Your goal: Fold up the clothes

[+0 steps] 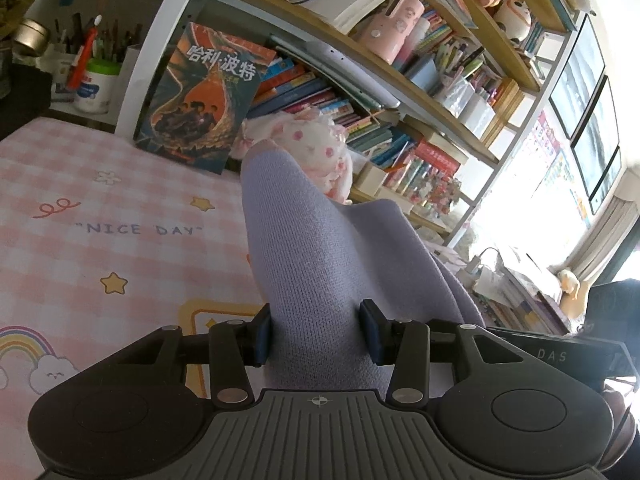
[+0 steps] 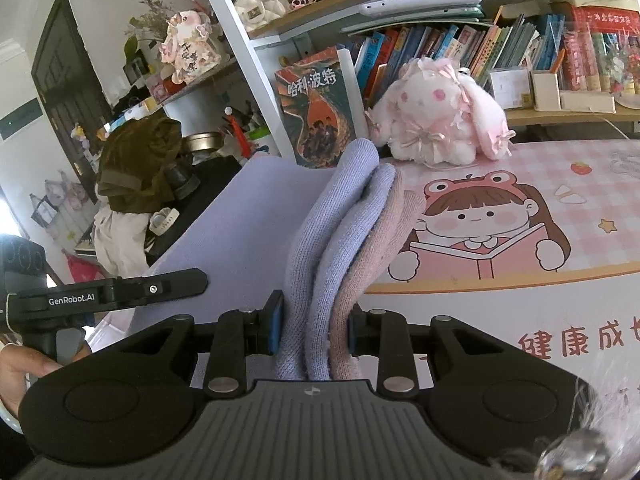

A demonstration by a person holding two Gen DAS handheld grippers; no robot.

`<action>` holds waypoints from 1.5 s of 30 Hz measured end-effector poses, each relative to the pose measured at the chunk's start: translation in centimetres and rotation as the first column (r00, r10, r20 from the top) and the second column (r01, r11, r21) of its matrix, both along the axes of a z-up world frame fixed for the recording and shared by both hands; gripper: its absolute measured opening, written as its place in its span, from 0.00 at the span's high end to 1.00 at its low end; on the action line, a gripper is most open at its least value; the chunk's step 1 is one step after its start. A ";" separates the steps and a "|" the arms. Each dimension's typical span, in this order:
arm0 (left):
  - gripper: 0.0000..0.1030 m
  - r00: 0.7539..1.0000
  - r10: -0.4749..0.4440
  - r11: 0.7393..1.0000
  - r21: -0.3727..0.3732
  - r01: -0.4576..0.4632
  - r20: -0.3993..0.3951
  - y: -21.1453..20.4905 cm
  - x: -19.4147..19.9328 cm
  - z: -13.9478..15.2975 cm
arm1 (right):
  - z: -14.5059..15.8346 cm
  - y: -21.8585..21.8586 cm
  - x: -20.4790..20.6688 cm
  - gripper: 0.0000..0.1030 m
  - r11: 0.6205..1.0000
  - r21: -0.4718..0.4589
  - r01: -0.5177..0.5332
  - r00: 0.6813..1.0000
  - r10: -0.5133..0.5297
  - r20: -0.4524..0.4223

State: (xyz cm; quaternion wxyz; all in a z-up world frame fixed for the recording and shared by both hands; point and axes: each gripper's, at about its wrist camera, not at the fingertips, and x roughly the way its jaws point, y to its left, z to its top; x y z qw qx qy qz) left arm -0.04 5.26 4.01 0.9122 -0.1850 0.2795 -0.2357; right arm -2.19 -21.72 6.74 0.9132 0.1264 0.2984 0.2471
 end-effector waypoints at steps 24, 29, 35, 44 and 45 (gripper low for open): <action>0.58 0.999 0.021 0.999 0.043 -0.020 -0.041 2.2 10.1 -0.6 | -1.4 2.4 10.7 0.74 0.999 -0.036 -0.040 0.999 0.041 0.014; 0.58 0.998 0.036 0.998 0.044 -0.034 -0.042 2.4 13.6 -1.3 | -2.0 2.9 14.5 0.74 0.997 -0.056 -0.045 0.999 0.046 0.028; 0.58 0.998 0.052 0.998 0.028 -0.051 -0.041 2.4 17.4 -2.3 | -2.9 2.9 19.1 0.74 0.998 -0.054 -0.027 0.999 0.029 0.037; 0.58 0.995 0.072 0.997 0.010 -0.071 -0.068 2.8 20.6 -4.7 | -5.1 3.3 23.4 0.73 0.998 -0.052 -0.022 0.999 0.024 0.036; 0.57 0.994 0.075 0.997 0.009 -0.074 -0.074 2.8 20.7 -5.1 | -5.5 3.3 23.7 0.73 0.998 -0.055 -0.023 0.999 0.024 0.025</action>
